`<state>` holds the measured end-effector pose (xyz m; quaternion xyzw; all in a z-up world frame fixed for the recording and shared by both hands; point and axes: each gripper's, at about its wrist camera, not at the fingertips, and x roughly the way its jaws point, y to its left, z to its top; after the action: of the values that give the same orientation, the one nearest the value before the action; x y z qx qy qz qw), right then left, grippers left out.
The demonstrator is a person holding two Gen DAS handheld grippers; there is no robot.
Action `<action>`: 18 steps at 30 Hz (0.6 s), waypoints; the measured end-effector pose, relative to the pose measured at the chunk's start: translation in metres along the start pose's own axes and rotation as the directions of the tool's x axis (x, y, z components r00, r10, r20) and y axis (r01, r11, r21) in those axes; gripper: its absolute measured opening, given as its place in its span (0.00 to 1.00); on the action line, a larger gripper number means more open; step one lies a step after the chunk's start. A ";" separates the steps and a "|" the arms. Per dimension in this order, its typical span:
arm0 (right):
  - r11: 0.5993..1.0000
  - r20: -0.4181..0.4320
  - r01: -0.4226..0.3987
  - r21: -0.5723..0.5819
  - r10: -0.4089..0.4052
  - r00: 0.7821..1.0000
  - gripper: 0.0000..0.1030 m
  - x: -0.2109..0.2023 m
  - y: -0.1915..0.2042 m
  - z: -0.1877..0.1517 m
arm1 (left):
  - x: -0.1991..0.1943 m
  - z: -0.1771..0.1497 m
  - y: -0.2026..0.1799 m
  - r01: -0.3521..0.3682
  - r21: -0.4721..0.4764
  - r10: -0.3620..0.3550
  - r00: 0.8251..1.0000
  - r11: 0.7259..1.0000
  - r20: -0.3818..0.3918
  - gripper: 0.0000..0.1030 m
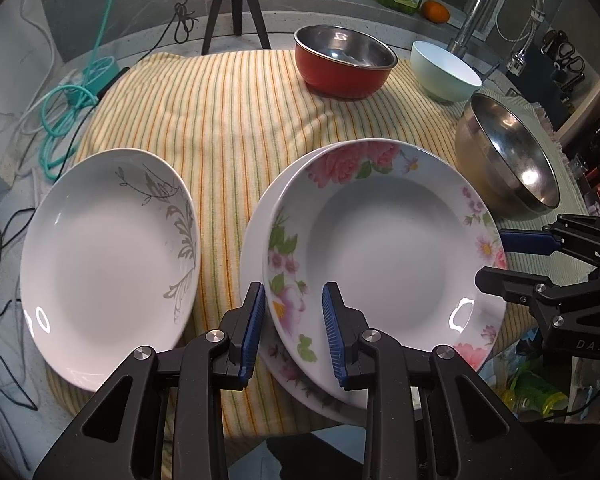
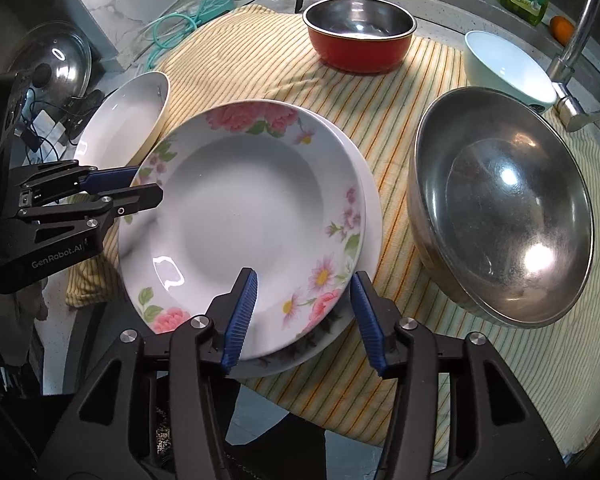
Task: Organize plates and bowls
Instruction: 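Open the right gripper and release the pink-rose plate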
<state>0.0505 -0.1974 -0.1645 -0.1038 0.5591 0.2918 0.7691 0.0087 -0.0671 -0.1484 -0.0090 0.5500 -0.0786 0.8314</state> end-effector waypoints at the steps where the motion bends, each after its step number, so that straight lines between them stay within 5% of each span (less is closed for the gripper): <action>1: 1.000 0.000 -0.002 0.009 0.002 1.000 0.49 -0.001 0.000 0.000 | -0.001 0.000 0.002 0.002 -0.007 -0.002 1.000 1.000 0.001 0.28; 11: 0.996 0.070 -0.055 0.074 0.050 0.996 0.49 -0.017 -0.004 0.012 | -0.024 -0.001 0.042 0.079 -0.144 -0.070 0.995 0.986 0.066 0.29; 18: 0.984 0.135 -0.153 0.092 0.140 0.981 0.49 -0.022 0.011 0.034 | -0.045 -0.006 0.092 0.081 -0.291 -0.044 0.991 0.953 0.130 0.29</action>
<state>0.0669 -0.1790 -0.1306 -0.0038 0.5288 0.3247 0.7841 -0.0029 0.0302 -0.1194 -0.1556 0.5032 -0.0210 0.8498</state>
